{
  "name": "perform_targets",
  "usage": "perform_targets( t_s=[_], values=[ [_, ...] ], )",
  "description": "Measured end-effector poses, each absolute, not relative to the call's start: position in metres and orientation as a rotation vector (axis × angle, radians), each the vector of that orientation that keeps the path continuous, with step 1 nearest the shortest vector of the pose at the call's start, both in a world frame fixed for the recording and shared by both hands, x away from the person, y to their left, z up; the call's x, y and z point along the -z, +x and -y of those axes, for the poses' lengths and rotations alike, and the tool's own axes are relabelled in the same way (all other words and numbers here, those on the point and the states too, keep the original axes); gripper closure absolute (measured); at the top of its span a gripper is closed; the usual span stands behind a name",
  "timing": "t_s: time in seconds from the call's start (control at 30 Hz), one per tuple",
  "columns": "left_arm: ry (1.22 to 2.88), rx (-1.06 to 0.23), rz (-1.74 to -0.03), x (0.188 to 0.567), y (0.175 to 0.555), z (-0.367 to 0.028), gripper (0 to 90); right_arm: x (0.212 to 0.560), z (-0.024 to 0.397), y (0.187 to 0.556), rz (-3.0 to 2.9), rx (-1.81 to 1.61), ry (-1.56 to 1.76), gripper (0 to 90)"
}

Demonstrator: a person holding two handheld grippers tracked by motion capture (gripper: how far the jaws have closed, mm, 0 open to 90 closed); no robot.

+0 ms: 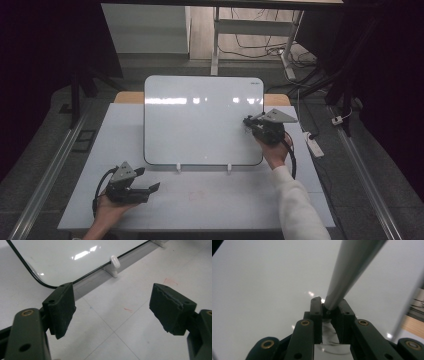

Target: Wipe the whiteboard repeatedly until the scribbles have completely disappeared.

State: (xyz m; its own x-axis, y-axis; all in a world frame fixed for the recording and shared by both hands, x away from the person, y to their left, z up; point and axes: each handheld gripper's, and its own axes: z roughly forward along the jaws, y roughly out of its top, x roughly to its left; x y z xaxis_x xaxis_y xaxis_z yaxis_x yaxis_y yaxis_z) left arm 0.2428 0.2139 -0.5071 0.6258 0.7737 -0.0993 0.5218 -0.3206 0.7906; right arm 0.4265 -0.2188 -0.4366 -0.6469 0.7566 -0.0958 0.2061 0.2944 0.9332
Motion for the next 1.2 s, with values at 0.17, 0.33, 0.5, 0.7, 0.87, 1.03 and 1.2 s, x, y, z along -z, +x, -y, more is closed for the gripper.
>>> perform_targets(
  t_s=[0.17,0.33,0.5,0.7,0.87,1.03,1.2],
  values=[
    [1.997,-0.38,-1.019,0.507,0.243,-0.214,21.3,0.445,0.214,0.419,-2.082,-1.374,0.824,77.2],
    [2.004,-0.381,-1.015,0.507,0.242,-0.213,21.2,0.444,0.224,0.421,-1.998,-1.39,0.904,77.2],
    [2.001,-0.377,-1.023,0.507,0.244,-0.214,21.3,0.448,0.215,0.413,-2.083,-1.333,0.811,77.2],
    [1.997,-0.379,-1.017,0.506,0.242,-0.213,21.3,0.45,0.22,0.412,-2.06,-1.356,0.853,77.2],
    [2.008,-0.379,-1.016,0.507,0.242,-0.212,21.2,0.448,0.228,0.415,-2.0,-1.361,0.899,77.3],
    [2.0,-0.376,-1.024,0.507,0.244,-0.213,21.3,0.454,0.217,0.406,-2.081,-1.327,0.815,77.2],
    [2.003,-0.38,-1.015,0.507,0.242,-0.213,21.2,0.453,0.225,0.408,-2.046,-1.365,0.882,77.2]
  ],
)
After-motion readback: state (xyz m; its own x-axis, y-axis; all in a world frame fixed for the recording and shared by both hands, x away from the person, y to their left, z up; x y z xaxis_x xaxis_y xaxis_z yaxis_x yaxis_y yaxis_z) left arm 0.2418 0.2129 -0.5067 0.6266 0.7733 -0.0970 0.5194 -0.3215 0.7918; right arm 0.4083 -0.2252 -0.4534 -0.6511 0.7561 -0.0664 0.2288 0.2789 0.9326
